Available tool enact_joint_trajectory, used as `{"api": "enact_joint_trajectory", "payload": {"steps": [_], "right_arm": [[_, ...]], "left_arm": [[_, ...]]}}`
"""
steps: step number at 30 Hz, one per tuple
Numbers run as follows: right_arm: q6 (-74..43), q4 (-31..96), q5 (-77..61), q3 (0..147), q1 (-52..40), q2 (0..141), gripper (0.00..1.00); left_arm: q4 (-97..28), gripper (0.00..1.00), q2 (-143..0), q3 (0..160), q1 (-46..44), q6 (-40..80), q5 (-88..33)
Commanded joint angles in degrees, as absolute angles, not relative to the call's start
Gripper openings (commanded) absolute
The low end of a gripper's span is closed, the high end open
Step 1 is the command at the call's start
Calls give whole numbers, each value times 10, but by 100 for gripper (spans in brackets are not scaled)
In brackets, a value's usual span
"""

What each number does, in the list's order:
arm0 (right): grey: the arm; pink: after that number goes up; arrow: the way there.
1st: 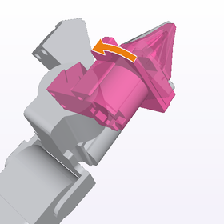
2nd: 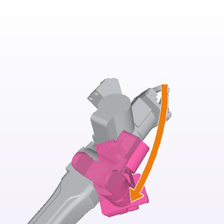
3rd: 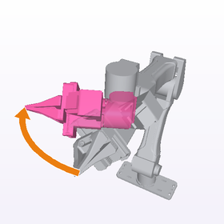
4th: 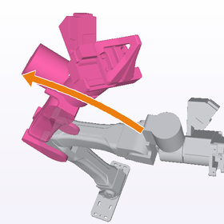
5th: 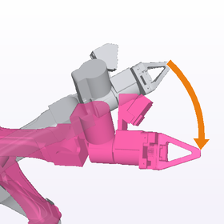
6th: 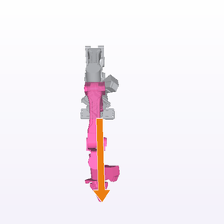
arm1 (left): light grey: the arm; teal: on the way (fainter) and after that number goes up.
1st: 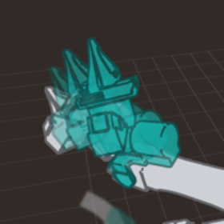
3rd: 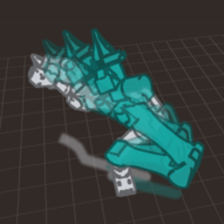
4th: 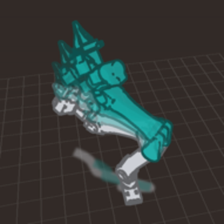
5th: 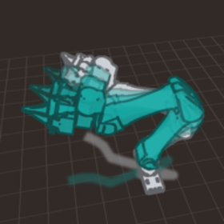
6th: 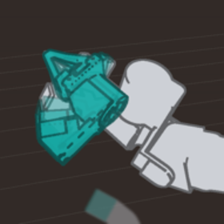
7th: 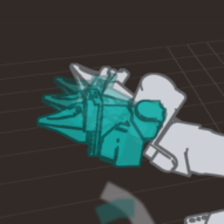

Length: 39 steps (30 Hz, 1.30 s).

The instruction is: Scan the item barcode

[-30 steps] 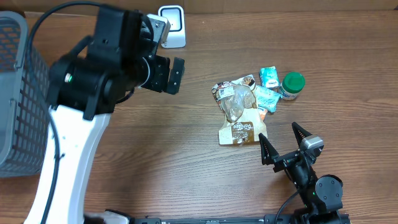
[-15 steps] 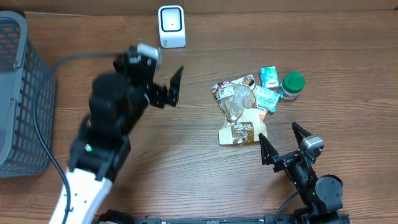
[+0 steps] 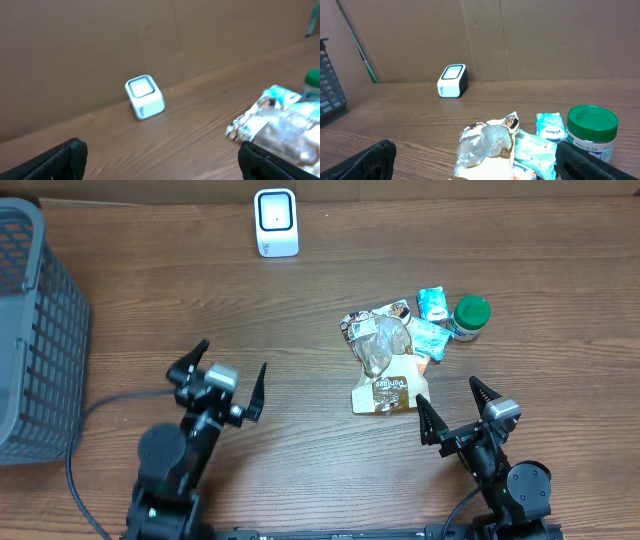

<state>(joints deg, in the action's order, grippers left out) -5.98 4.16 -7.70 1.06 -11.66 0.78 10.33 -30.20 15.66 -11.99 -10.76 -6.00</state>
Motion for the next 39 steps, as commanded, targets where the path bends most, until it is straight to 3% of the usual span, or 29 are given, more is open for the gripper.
{"api": "enact_joint_trajectory", "payload": {"steps": [1, 8, 20, 39], "right_arm": [[-62, 40, -82, 4, -116, 2, 100], [-62, 40, -82, 4, -116, 2, 100], [-62, 40, -82, 4, -116, 2, 100], [-62, 40, -81, 4, -116, 2, 100]], "left_arm": [[106, 100, -227, 93, -97, -130, -67], [105, 100, -113, 7, -69, -133, -67], [-36, 100, -16, 3, -67, -155, -51], [-41, 99, -2, 3, -67, -150, -45]]}}
